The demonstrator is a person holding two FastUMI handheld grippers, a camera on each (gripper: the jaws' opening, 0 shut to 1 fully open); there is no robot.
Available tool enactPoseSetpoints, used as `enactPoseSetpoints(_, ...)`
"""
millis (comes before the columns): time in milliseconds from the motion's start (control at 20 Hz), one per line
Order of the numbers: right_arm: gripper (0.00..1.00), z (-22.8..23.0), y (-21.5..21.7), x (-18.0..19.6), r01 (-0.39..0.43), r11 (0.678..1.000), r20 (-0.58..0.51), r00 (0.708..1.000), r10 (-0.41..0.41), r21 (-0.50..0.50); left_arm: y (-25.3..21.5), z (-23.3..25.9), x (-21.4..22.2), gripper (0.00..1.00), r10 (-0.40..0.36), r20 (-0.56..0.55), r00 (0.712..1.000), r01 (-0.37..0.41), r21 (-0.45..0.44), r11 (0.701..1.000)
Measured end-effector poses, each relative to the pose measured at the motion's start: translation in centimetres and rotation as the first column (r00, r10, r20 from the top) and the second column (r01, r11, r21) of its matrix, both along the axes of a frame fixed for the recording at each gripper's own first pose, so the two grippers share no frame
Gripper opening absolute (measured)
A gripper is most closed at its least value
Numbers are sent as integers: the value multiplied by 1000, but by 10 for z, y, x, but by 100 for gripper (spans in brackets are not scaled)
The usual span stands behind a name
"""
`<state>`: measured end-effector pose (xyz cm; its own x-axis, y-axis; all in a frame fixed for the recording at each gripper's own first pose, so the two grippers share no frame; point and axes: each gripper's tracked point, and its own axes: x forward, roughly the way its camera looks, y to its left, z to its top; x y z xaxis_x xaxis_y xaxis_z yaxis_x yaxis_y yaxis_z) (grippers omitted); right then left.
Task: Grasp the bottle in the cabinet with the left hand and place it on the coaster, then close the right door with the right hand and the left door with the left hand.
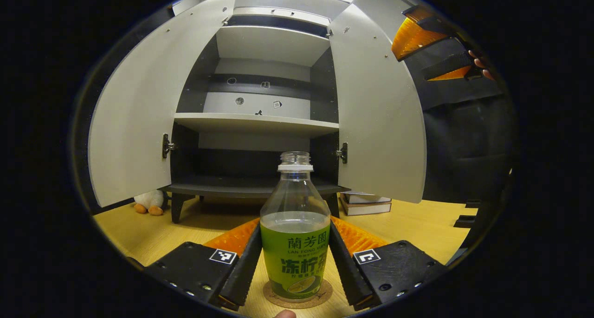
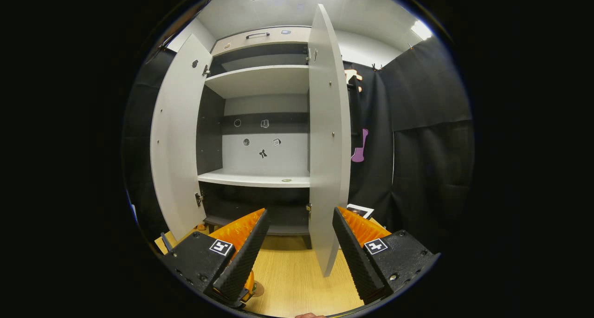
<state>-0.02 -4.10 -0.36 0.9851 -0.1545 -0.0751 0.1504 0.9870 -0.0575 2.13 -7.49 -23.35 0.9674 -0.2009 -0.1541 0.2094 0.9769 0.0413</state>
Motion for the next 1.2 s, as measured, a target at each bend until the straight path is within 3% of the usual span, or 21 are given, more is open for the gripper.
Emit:
enactPoseSetpoints(50,85,0,1,0,-1,1000,-1,1000,1,-1,1,-1,0,81,0,-6,1000,0,0,1000)
enactPoseSetpoints(100,85,1,1,-1,-2,1000,0,1000,2,-2,3,-1,-1,77,5,-9,1000,-5,3,1000)
enactPoseSetpoints(300,85,0,1,-1,-3,1000,4,1000,3,3,3,4,-1,79,-1,-14,1000,1,1,1000)
enactPoseSetpoints(450,85,-3,0,2,-3,1000,-2,1000,3,9,-1,14,-3,93,-29,-14,999,29,-35,999)
enactPoseSetpoints(650,85,-6,-1,4,-6,1000,-8,1000,6,23,7,30,1,100,-11,-4,1000,11,-43,999)
enactPoseSetpoints(700,85,-6,-1,5,-8,1000,-7,1000,9,25,9,35,1,95,-8,0,1000,8,-41,999)
enactPoseSetpoints(900,85,-2,1,9,-19,999,32,999,18,31,14,85,4,95,-5,59,998,8,-60,998)
enactPoseSetpoints(1200,85,2,-2,16,-34,995,96,995,25,96,21,137,9,95,21,40,999,-19,-64,998)
